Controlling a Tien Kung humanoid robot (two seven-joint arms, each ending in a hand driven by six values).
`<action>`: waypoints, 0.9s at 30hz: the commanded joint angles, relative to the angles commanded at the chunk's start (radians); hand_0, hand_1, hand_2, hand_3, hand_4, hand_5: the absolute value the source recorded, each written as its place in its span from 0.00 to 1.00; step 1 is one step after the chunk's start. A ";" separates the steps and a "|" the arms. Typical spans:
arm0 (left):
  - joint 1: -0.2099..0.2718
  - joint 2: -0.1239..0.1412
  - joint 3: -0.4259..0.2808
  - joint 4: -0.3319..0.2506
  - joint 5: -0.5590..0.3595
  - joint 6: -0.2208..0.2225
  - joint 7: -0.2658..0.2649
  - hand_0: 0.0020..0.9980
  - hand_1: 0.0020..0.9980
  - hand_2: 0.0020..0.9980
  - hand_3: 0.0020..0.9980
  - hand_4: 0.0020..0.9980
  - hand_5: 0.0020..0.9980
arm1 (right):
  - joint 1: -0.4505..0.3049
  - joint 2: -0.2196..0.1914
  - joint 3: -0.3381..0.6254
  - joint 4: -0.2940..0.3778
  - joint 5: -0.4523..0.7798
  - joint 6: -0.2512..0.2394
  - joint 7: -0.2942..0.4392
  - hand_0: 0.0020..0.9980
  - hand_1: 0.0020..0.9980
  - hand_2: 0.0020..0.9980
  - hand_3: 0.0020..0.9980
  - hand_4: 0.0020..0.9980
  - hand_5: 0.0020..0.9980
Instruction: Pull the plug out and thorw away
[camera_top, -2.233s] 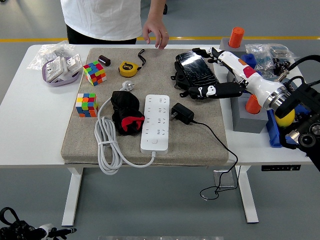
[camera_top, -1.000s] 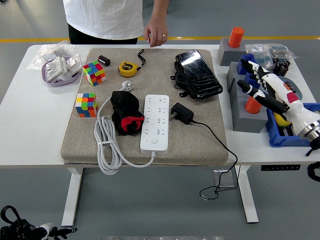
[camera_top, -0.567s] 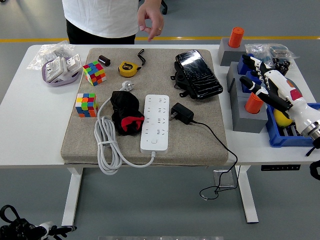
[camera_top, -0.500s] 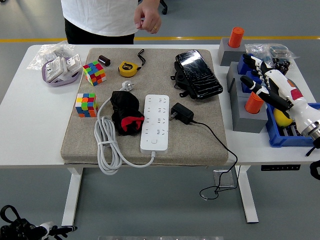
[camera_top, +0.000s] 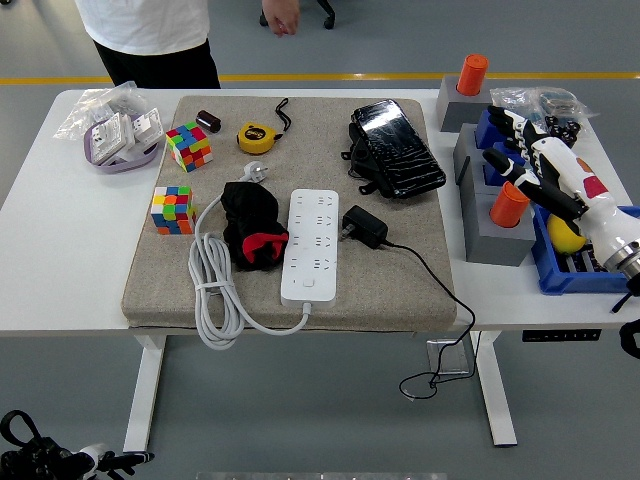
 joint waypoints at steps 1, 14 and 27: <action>0.000 -0.001 0.000 0.000 0.001 0.000 0.000 0.53 0.66 0.69 0.67 0.83 0.72 | 0.000 0.000 0.000 0.000 0.000 0.000 0.000 1.00 1.00 1.00 1.00 1.00 0.96; -0.006 -0.002 0.001 -0.001 0.000 0.000 -0.001 0.53 0.67 0.69 0.67 0.84 0.72 | -0.003 0.001 0.010 0.000 0.000 -0.001 -0.002 1.00 1.00 1.00 1.00 1.00 0.96; -0.003 -0.003 0.002 0.000 -0.003 0.000 -0.002 0.53 0.66 0.69 0.67 0.84 0.72 | -0.009 0.003 0.023 0.000 -0.002 -0.002 -0.001 1.00 1.00 1.00 1.00 1.00 0.95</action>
